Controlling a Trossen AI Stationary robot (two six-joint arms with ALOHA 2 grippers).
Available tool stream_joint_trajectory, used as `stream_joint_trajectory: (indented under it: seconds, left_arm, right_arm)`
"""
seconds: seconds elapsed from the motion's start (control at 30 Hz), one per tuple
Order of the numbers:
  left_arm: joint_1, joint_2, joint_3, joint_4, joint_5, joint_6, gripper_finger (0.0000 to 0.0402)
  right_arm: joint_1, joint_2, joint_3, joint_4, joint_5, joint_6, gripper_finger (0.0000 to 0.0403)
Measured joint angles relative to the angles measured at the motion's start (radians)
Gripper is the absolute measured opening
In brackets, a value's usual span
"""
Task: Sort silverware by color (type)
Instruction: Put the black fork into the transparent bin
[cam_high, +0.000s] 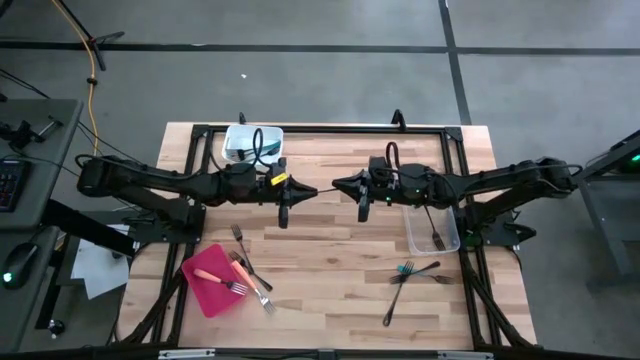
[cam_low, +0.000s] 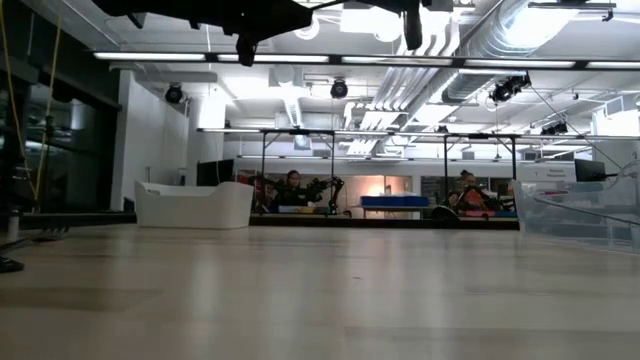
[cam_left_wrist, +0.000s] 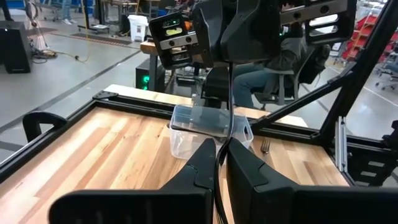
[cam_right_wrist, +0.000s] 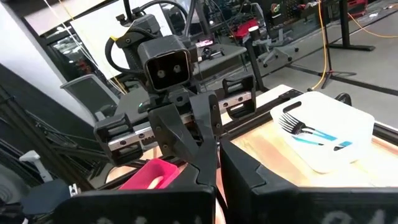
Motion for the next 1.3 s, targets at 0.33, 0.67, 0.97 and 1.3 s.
stream_joint_trajectory:
  seconds: [0.33, 0.67, 0.97, 1.3]
  left_arm:
    - [0.003, -0.032, 0.002, -0.059, -0.044, 0.003, 0.0004]
    - [0.009, -0.166, 0.0, -0.161, -0.111, 0.035, 0.0004]
    - [0.002, -0.247, -0.051, -0.14, -0.086, 0.001, 0.0004]
    - [-0.006, -0.163, -0.05, -0.007, -0.059, -0.001, 0.0004]
  right_arm:
    - [-0.049, 0.004, 0.0, 0.021, -0.006, 0.091, 0.0065]
    - [-0.081, -0.046, 0.001, -0.004, -0.019, 0.067, 0.0245]
    - [-0.082, -0.033, 0.001, 0.003, -0.004, 0.056, 0.0271]
    - [-0.081, 0.0, 0.0, 0.175, -0.053, 0.01, 0.026]
